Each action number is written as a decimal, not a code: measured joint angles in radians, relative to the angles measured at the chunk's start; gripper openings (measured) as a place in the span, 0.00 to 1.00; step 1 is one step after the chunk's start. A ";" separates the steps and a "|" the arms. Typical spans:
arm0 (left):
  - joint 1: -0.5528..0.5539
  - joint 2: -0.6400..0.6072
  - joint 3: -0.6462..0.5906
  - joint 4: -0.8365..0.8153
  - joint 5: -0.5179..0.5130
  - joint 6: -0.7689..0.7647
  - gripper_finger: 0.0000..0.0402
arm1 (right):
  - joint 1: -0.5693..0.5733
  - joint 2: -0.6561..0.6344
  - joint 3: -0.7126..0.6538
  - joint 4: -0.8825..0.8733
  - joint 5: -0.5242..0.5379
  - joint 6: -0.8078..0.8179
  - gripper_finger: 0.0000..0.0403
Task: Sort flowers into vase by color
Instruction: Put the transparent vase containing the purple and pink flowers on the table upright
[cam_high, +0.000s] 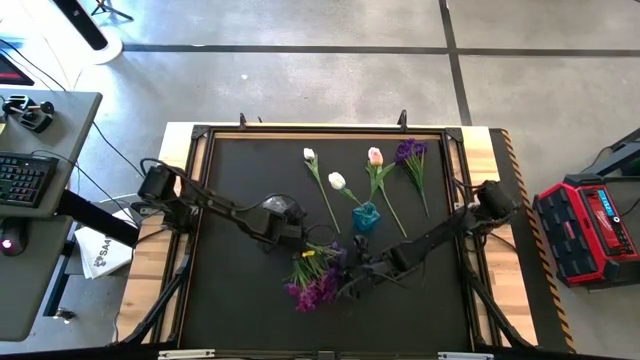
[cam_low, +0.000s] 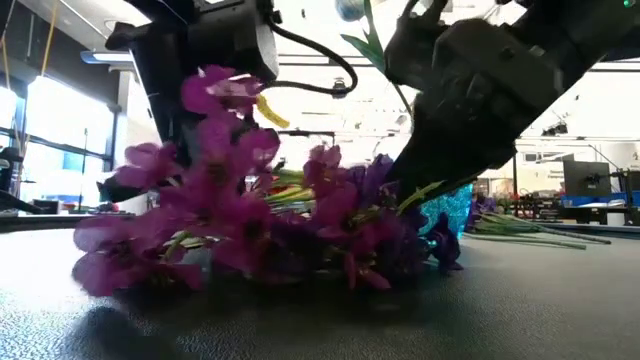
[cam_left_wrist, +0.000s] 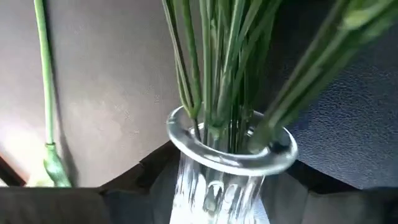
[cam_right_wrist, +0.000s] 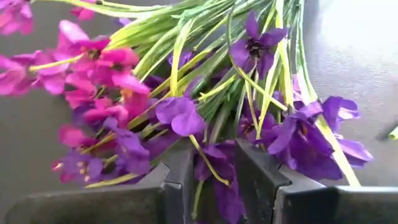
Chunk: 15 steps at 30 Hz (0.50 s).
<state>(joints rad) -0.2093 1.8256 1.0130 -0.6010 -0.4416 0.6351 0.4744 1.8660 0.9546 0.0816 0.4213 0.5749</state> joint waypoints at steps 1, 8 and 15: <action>0.000 -0.001 0.000 -0.001 0.012 -0.014 0.41 | -0.004 0.000 0.000 -0.001 0.001 -0.002 0.21; 0.002 -0.018 -0.003 0.009 0.050 -0.125 0.33 | -0.004 0.000 0.000 0.005 0.005 -0.015 0.21; 0.002 -0.023 -0.002 0.032 0.116 -0.243 0.33 | 0.001 -0.024 0.027 0.010 0.005 -0.016 0.21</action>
<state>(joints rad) -0.2077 1.8021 1.0107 -0.5686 -0.3259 0.3922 0.4758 1.8423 0.9815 0.0917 0.4259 0.5591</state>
